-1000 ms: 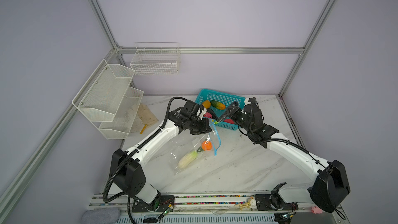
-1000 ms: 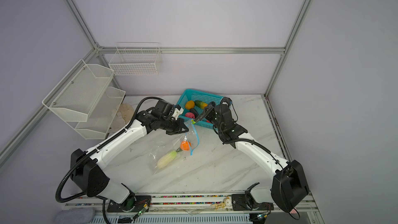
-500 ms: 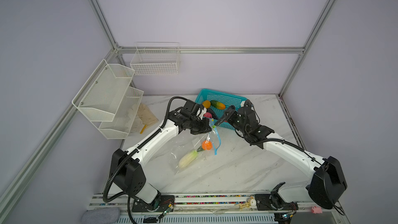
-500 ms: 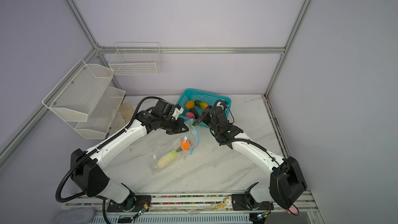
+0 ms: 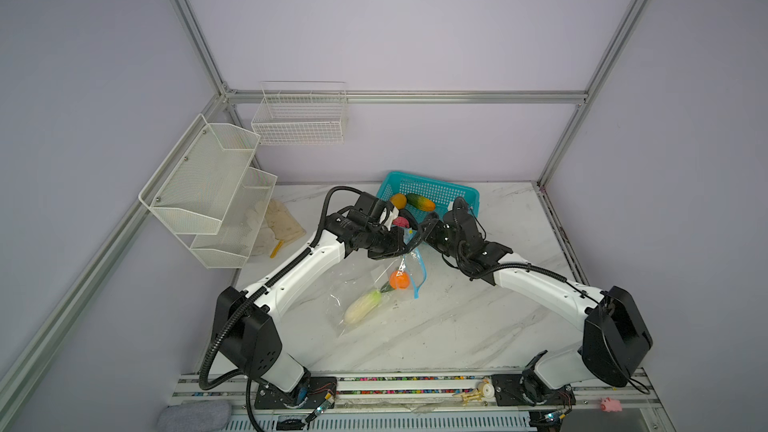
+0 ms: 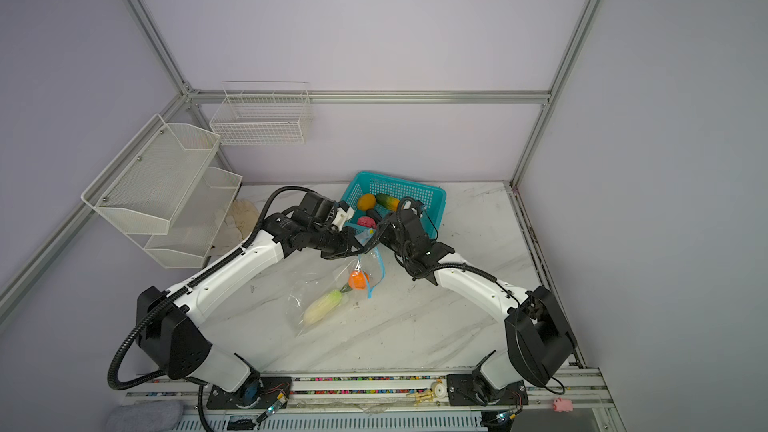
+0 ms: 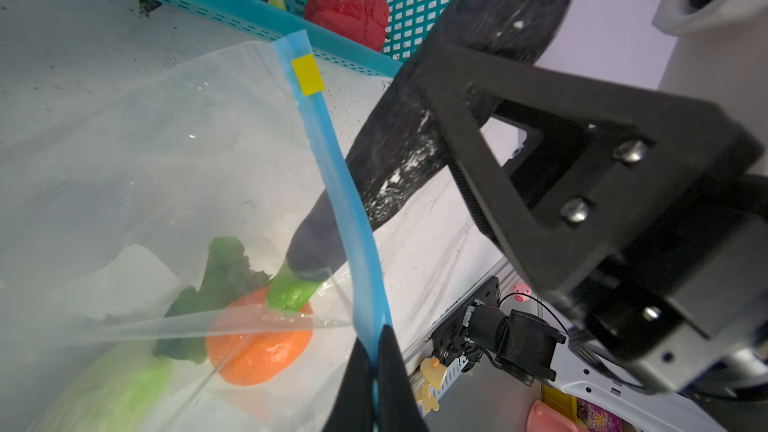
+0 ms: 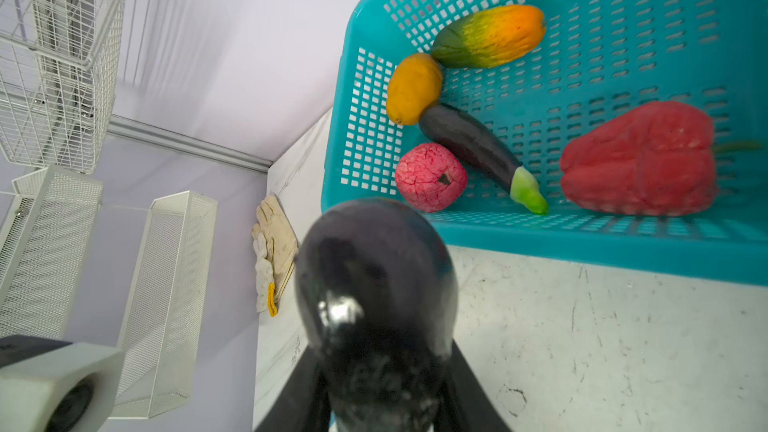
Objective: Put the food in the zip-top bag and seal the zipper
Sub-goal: 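Carry the eggplant to the bag mouth and lower it inside, then open the right gripper to release the eggplant into the bag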
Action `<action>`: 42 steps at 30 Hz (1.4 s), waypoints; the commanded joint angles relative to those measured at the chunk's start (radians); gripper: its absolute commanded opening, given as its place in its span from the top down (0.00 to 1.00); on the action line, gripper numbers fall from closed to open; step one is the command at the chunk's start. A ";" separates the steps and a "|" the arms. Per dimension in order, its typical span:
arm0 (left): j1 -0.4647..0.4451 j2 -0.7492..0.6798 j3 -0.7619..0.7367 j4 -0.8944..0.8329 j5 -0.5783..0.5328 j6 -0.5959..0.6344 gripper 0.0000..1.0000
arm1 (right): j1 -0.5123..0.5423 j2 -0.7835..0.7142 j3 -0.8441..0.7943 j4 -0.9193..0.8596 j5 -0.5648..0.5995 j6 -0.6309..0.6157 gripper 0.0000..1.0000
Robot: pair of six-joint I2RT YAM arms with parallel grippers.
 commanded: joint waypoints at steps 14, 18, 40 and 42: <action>0.004 -0.004 0.080 0.054 0.013 -0.005 1.00 | 0.050 0.043 0.011 -0.026 -0.037 0.134 0.52; 0.005 -0.008 0.072 0.060 0.017 -0.007 1.00 | 0.050 0.044 0.023 -0.027 -0.032 0.134 0.49; 0.004 -0.021 0.041 0.080 0.019 0.002 1.00 | 0.050 0.026 0.090 -0.073 -0.018 0.055 0.29; 0.005 -0.024 0.037 0.080 0.015 0.003 1.00 | 0.050 0.017 0.100 -0.084 -0.008 0.021 0.31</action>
